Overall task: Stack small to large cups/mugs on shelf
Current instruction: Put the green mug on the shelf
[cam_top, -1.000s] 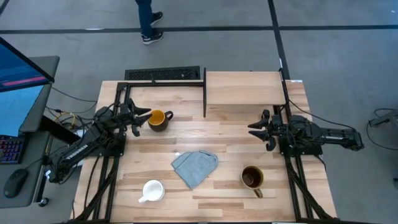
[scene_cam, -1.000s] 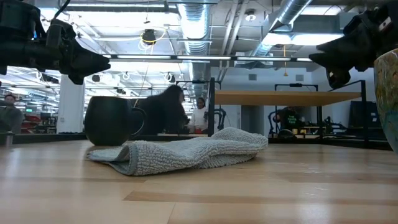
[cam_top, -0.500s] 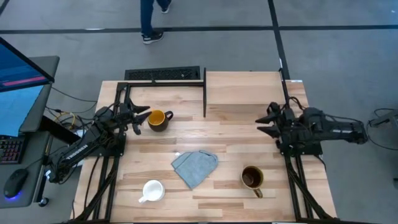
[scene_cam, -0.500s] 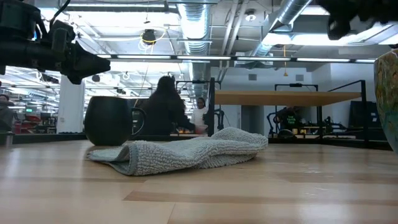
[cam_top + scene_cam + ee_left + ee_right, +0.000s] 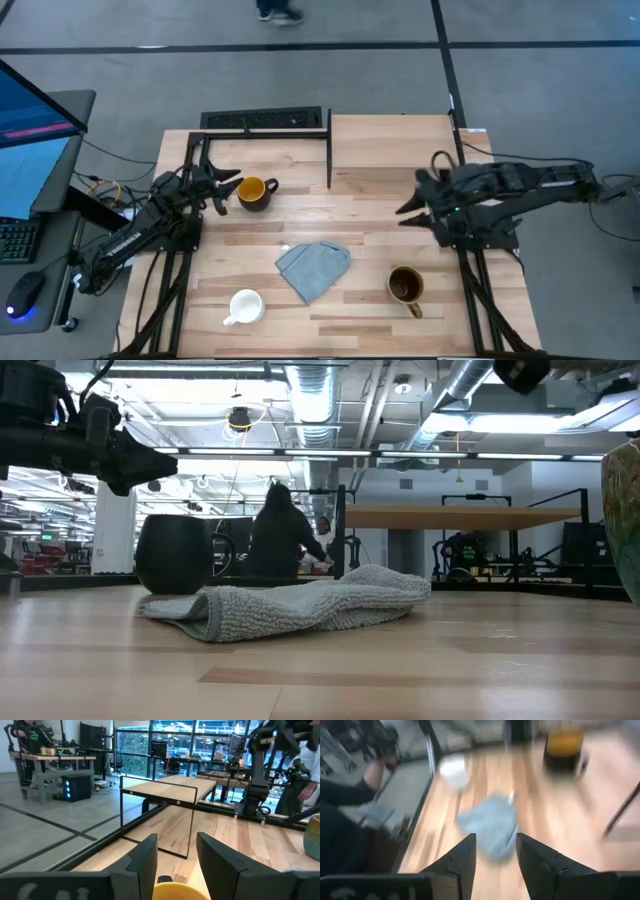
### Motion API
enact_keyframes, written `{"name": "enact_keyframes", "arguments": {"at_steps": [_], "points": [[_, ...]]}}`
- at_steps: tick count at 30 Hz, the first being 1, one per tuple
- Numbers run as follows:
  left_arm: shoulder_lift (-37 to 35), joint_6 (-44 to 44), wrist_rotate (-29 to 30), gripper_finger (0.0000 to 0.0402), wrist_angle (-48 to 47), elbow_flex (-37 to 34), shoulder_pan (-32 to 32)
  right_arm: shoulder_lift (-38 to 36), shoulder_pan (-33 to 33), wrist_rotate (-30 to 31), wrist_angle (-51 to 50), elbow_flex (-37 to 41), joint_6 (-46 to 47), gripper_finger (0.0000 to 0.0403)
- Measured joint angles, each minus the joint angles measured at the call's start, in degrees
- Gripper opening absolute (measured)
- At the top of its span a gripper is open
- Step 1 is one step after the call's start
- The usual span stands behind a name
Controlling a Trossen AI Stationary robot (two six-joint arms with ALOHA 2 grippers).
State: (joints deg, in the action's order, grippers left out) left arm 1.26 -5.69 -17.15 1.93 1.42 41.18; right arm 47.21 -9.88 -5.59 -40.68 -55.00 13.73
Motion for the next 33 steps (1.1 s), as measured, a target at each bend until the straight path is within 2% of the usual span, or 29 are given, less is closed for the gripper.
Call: {"name": "enact_keyframes", "arguments": {"at_steps": [5, 11, 19, 24, 33], "points": [[0.00, 1.17, 0.02, 0.0128, 0.02, -0.01, 0.01, 7.34, -4.20, -0.84, -8.37, -4.91, 8.37, 0.0161], [0.00, 1.40, 0.02, 0.0128, 0.04, -0.01, -0.01, 12.91, -9.54, -3.59, -8.69, -5.03, 16.09, 0.0161], [0.00, 1.41, 0.02, 0.0128, 0.04, -0.01, 0.00, 18.71, -18.52, -3.15, -9.14, -5.06, 25.04, 0.0161], [0.00, 1.37, 0.02, 0.0128, 0.04, -0.01, 0.01, 22.93, -21.89, 1.09, -9.07, -5.06, 25.34, 0.0161], [0.00, 0.45, 0.02, 0.0128, 0.02, -0.01, -0.01, 32.40, -22.74, 2.80, -14.42, -5.06, 22.42, 0.0160]]}}
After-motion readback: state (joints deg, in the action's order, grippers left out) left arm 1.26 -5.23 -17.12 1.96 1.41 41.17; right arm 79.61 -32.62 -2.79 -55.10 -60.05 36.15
